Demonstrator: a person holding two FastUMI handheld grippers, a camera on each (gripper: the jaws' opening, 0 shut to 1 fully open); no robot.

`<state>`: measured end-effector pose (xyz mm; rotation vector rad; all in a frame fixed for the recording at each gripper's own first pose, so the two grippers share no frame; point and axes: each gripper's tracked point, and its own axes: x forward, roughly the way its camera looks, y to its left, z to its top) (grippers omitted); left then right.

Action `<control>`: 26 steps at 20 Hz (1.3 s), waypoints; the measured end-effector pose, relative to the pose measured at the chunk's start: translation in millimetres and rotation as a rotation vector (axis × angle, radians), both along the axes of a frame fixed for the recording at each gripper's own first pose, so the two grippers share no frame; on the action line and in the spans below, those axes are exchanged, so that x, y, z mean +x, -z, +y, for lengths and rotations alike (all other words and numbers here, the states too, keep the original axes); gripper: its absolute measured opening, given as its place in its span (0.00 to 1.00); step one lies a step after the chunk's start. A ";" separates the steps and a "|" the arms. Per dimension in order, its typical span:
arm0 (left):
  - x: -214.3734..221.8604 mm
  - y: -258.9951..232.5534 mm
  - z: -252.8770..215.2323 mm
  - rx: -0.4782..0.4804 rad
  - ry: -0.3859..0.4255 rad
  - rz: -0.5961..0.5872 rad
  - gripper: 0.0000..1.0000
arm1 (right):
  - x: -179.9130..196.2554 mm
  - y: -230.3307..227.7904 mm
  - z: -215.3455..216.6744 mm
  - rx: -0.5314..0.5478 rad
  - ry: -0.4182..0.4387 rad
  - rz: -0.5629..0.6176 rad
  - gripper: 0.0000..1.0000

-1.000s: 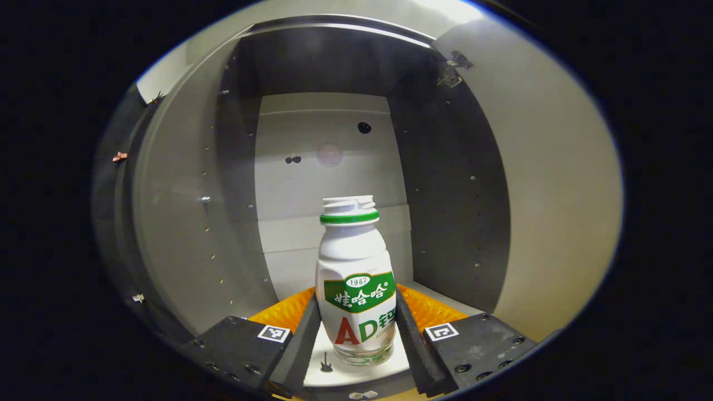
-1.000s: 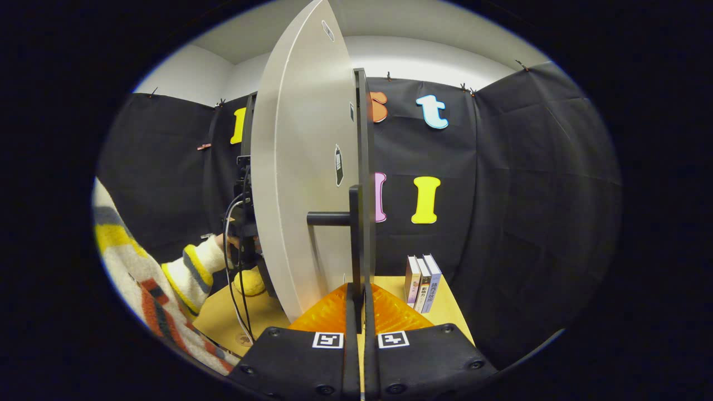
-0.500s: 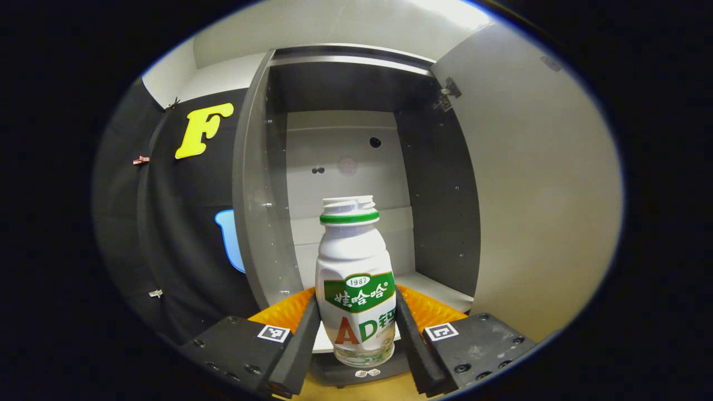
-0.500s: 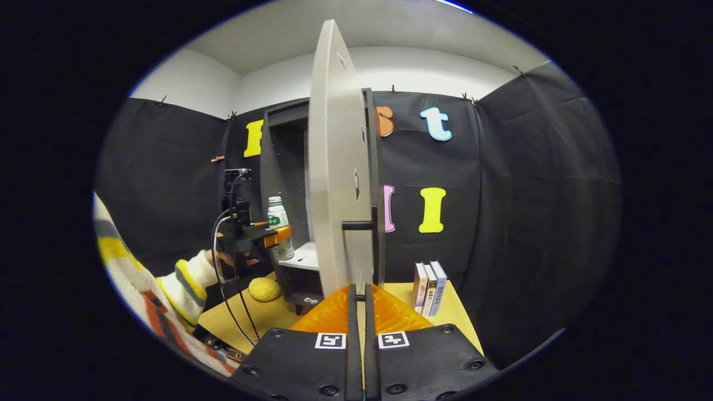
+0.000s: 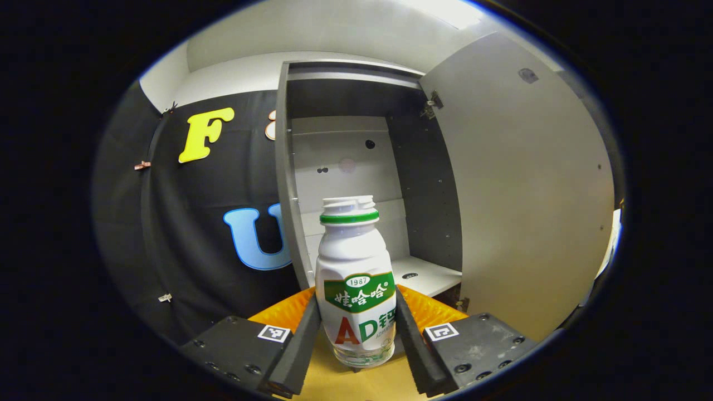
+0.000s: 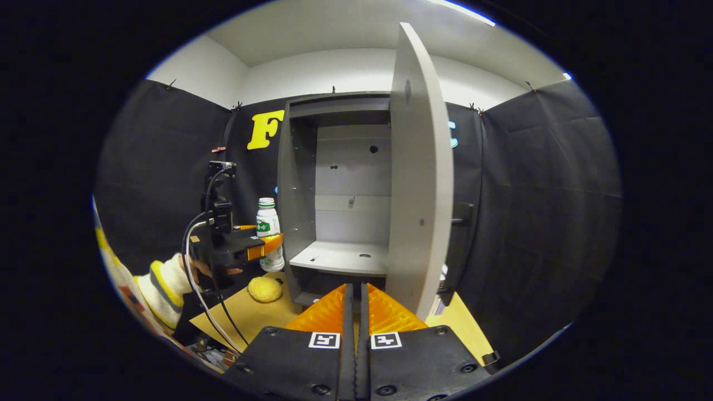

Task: Open the cabinet door with the right hand, grasp the bottle in the cabinet with the left hand and place it on the coaster, then close the cabinet door with the right hand.

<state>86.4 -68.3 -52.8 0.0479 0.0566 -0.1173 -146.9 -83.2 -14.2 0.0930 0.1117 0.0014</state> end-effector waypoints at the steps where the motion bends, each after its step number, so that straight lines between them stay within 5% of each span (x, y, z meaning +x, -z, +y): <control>1: -9.1 3.9 2.8 -0.013 0.009 0.005 0.75 | 5.3 1.0 12.1 -0.005 0.002 0.004 0.06; 11: -63.7 104.1 30.1 0.011 -0.052 0.072 0.74 | 68.7 27.7 56.2 -0.118 0.067 -0.040 0.05; 21: -116.6 228.8 12.3 0.075 -0.058 0.108 0.74 | 133.7 127.2 101.1 0.099 -0.063 0.075 0.19; 24: -134.2 266.9 13.0 0.071 -0.081 0.109 0.74 | 147.2 149.2 110.5 0.164 -0.074 0.084 0.54; 26: -138.9 290.3 9.8 0.039 -0.071 0.114 0.74 | 154.4 158.7 116.9 0.095 -0.082 0.060 0.61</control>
